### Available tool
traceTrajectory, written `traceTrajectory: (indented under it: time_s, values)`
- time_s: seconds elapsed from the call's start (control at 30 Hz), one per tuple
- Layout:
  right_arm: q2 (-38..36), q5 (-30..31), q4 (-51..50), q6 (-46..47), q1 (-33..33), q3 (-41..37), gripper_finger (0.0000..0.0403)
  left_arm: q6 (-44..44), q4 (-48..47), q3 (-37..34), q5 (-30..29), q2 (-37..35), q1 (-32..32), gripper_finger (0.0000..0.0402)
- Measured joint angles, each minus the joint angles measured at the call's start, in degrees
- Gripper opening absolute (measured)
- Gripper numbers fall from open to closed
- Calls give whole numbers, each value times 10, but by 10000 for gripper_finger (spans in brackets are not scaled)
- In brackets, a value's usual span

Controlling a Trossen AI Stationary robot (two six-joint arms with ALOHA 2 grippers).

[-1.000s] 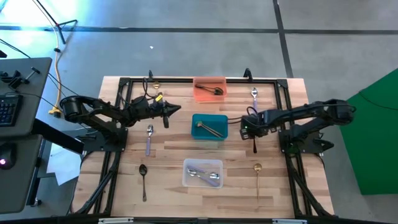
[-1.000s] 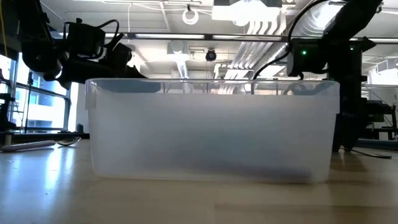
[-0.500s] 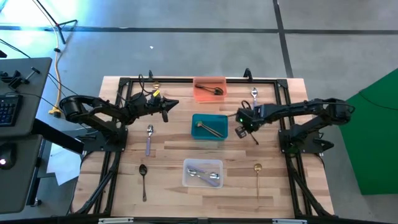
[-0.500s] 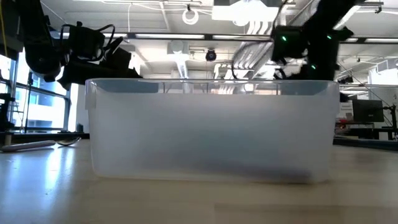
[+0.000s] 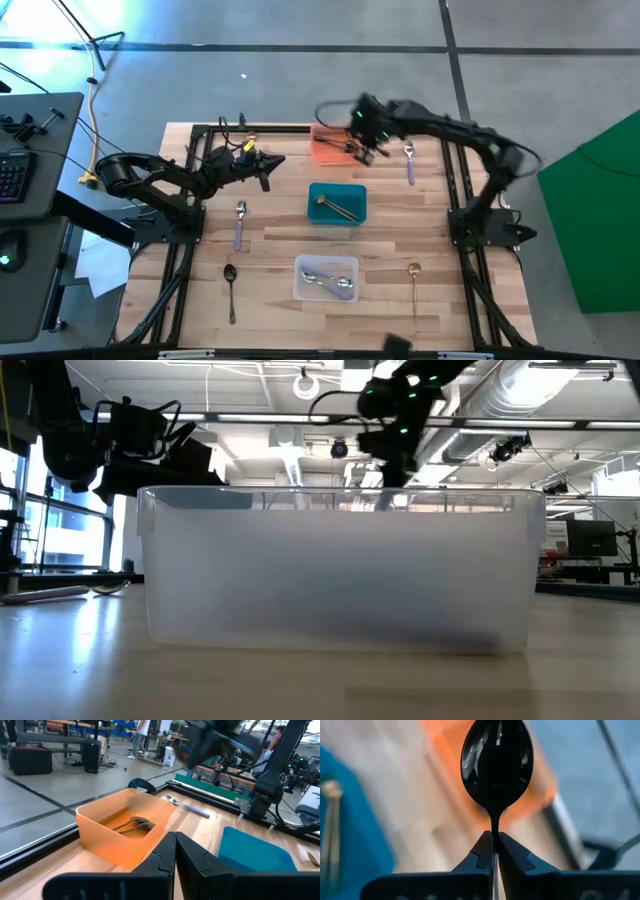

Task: Sort silverware by color (type)
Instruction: Put the black spoon into the orange bin

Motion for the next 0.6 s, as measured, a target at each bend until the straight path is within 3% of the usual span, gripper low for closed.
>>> traceTrajectory:
  time_s: [0.3, 0.47, 0.6]
  values:
    - [235, -29, -81, -152, -24, 308, 1, 10, -2, 0, 0, 0, 0, 0]
    - [309, -55, -95, -186, -24, 378, 1, 14, -4, 0, -1, 0, 11, 0]
    - [344, -56, -108, -215, -24, 388, 1, 15, -5, 0, 0, 0, 18, 0]
